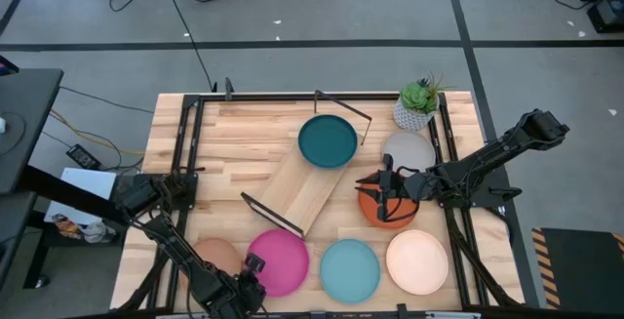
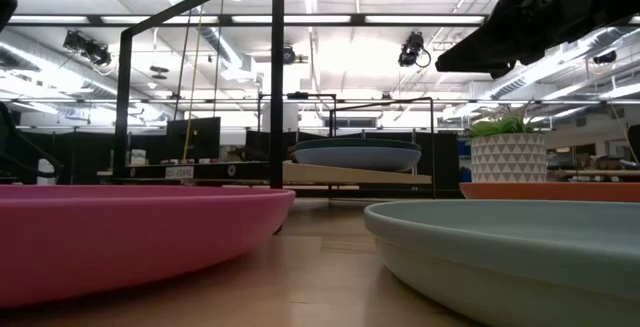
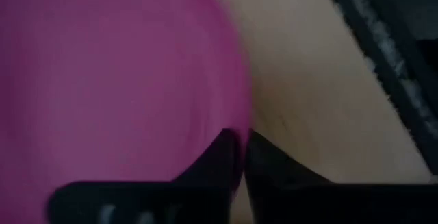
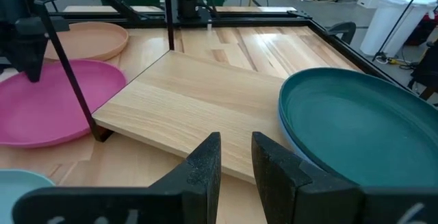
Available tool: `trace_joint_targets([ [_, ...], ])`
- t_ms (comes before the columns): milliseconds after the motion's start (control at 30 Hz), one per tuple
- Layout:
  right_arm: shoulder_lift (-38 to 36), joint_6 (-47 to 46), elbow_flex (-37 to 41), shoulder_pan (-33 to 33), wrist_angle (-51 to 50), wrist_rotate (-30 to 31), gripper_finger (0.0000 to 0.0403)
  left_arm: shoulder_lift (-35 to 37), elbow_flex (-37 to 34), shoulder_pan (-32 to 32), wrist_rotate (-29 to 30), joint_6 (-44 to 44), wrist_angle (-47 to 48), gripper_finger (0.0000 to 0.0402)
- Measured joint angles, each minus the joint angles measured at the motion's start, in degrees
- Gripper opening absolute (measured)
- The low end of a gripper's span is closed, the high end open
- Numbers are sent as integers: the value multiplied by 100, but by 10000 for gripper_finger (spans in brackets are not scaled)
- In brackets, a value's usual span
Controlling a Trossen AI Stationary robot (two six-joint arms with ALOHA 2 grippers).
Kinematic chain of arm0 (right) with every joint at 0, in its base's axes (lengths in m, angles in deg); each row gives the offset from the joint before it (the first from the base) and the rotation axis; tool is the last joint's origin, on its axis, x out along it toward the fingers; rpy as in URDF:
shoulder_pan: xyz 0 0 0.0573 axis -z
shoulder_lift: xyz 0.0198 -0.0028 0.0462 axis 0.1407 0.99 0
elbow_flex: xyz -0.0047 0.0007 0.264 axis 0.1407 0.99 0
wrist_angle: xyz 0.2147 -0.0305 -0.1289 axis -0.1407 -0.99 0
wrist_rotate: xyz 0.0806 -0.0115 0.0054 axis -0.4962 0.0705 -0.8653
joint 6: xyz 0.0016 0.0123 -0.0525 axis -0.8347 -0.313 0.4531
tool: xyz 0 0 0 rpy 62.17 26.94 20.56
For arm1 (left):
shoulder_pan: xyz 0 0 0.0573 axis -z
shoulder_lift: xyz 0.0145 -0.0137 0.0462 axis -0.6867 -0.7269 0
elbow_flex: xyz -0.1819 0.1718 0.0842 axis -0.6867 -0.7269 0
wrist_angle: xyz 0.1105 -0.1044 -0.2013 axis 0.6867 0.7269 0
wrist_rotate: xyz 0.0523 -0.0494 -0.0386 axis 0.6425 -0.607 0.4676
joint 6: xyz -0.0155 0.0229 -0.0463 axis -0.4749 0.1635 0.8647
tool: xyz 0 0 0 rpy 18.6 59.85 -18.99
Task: Place and stack plates onto a shelf
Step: Stack the pink plate on top of the dark green plate on the shelf
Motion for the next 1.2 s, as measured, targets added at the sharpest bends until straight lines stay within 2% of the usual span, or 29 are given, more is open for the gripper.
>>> trace_joint_targets([
  [167,0,0,0,0,29,-41,89,118,168,-8,-70,23,-11,19],
  [433,0,0,0,0,38,-45,89,812,968,-107,-137,108,-55,16],
  [567,0,1,0,0,38,-44,89,1245,1401,-122,492,-330,-270,16],
  [767,0,-40,0,0,244,-62,89,1746,1586,-216,2008,-2254,-767,16],
  [867,0,-102,0,0,301,-100,89,1867,1580,-557,2392,-2873,-669,16],
  [933,0,-166,0,0,285,-102,89,1905,1575,-921,2229,-3054,-459,16],
  [1100,0,-401,0,-147,84,-76,89,1896,1559,-2110,729,-3049,570,16],
  [1200,-4,-493,0,-348,39,107,89,1894,1559,-2809,211,-3252,1115,15],
])
